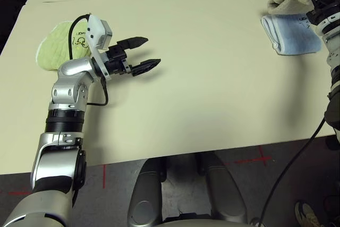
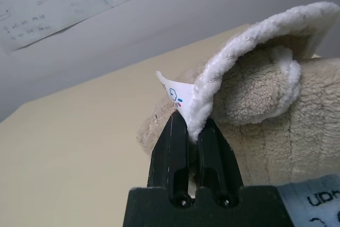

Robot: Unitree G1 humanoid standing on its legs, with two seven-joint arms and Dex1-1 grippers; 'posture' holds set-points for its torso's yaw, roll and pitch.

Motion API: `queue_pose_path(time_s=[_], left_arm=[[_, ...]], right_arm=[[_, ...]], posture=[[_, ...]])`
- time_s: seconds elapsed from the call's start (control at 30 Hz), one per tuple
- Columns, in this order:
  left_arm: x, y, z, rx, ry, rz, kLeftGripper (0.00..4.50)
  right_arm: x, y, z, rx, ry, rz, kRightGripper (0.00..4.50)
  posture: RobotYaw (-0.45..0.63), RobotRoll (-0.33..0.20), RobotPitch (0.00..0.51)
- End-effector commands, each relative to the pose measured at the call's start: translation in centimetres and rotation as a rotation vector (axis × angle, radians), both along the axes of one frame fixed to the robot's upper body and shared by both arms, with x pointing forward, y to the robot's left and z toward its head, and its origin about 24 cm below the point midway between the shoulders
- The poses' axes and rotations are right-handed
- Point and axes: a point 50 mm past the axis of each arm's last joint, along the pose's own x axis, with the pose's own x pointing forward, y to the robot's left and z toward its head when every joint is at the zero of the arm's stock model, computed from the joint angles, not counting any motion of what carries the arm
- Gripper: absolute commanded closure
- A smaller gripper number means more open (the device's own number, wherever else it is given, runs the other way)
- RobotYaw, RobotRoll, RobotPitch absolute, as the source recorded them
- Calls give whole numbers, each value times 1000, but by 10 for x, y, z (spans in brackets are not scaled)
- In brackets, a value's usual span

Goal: Fold the towel and set it aside.

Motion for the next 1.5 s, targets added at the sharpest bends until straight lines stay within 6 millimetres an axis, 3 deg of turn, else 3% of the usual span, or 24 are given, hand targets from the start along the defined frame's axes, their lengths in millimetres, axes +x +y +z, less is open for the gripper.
queue_pose_path(time_s=[0.03, 0.17, 0.3, 0.43, 0.7, 0.97, 1.2, 1.5], left_arm=[[-5, 4, 4, 6, 0, -4, 0], [-7, 2, 7, 9, 8, -7, 0], [-13, 2, 6, 21, 22, -10, 0], [-16, 6, 3, 32, 32, 1, 0], [-9, 3, 0, 25, 30, -1, 0], [-1, -2, 0, 22, 23, -23, 0], [6, -6, 4, 29, 11, -56, 0], [8, -11, 6, 29, 11, -84, 0]], right_arm=[[-3, -8, -3, -39, 32, -25, 4463], [0, -6, -28, -35, 115, -31, 4463], [1, 0, -73, -40, 253, -11, 4463], [-3, -1, -90, -25, 287, 6, 4463], [-13, -17, -83, 9, 225, 21, 4463], [-28, -40, -69, 153, 101, 14, 4463], [-38, -43, -86, 221, 122, 29, 4463], [-44, -24, -107, 290, 205, 76, 4463]], posture=[[35, 0, 344], [45, 0, 357], [64, 0, 364], [64, 0, 360], [27, 0, 346], [-8, 0, 334], [-34, 0, 325], [-45, 0, 321]])
